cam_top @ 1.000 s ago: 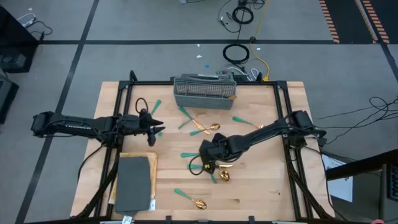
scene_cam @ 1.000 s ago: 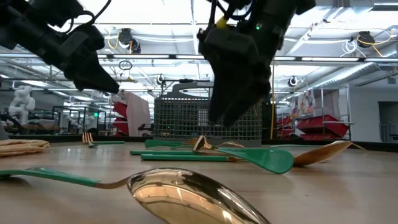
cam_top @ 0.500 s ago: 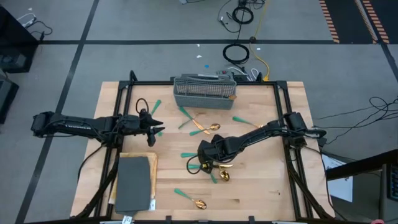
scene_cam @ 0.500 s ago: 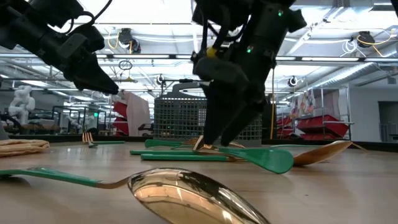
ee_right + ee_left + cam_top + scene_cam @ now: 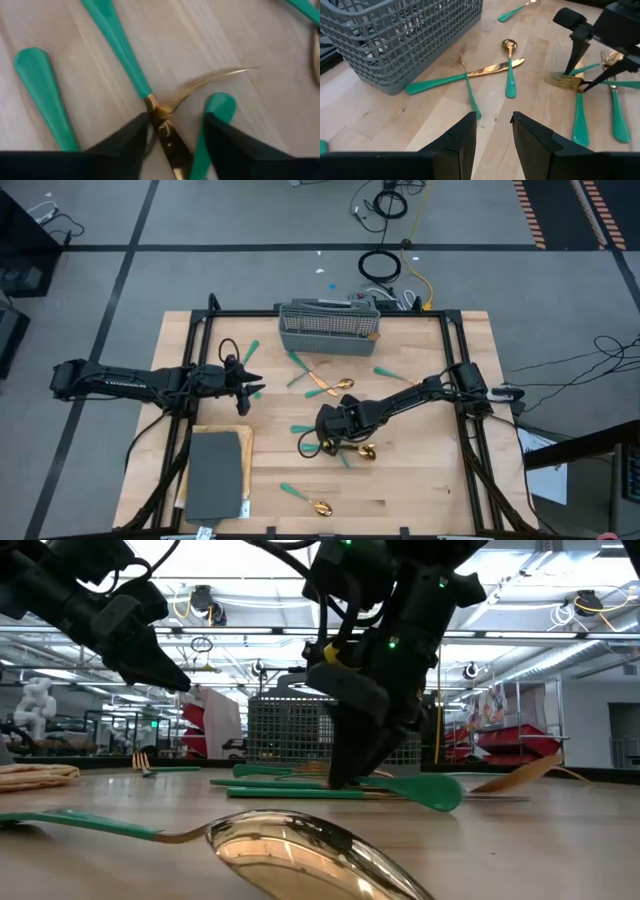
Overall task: Sort silverware
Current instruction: Put the green fork into the dishwasher utensil holder
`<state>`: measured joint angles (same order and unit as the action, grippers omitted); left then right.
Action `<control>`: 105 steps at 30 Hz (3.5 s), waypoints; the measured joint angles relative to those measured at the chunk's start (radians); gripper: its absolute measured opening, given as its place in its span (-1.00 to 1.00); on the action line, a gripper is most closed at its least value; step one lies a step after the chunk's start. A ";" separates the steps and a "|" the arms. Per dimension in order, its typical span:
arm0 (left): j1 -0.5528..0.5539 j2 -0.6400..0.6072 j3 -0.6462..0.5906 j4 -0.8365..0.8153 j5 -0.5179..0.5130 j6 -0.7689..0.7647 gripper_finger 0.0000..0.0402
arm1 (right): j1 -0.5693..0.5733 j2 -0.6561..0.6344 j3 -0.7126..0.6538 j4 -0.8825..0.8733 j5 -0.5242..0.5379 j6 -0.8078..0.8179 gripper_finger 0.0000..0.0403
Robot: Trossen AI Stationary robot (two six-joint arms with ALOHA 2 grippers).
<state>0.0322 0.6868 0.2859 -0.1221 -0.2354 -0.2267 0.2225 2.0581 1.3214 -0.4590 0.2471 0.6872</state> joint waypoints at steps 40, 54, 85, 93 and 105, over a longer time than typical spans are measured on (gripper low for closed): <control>0.000 0.000 0.000 0.006 -0.016 0.005 -0.34 | -0.167 -0.229 -0.004 0.979 0.548 -1.077 -1.00; 0.000 -0.001 0.000 0.013 -0.038 0.031 -0.34 | -0.378 -0.267 -0.531 2.008 0.376 -1.216 -1.00; 0.000 -0.001 0.000 0.052 -0.061 0.050 -0.34 | -0.542 -0.147 -0.481 1.727 0.355 -1.022 -0.96; 0.000 -0.001 0.000 0.052 -0.061 0.050 -0.34 | -0.542 -0.147 -0.481 1.666 0.357 -0.968 -0.81; 0.000 -0.001 0.000 0.052 -0.059 0.050 -0.34 | -0.542 -0.147 -0.481 1.655 0.362 -0.967 -0.54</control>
<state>0.0322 0.6861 0.2859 -0.0697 -0.2943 -0.1768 -0.3195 1.9114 0.8402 1.1960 0.6090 -0.2802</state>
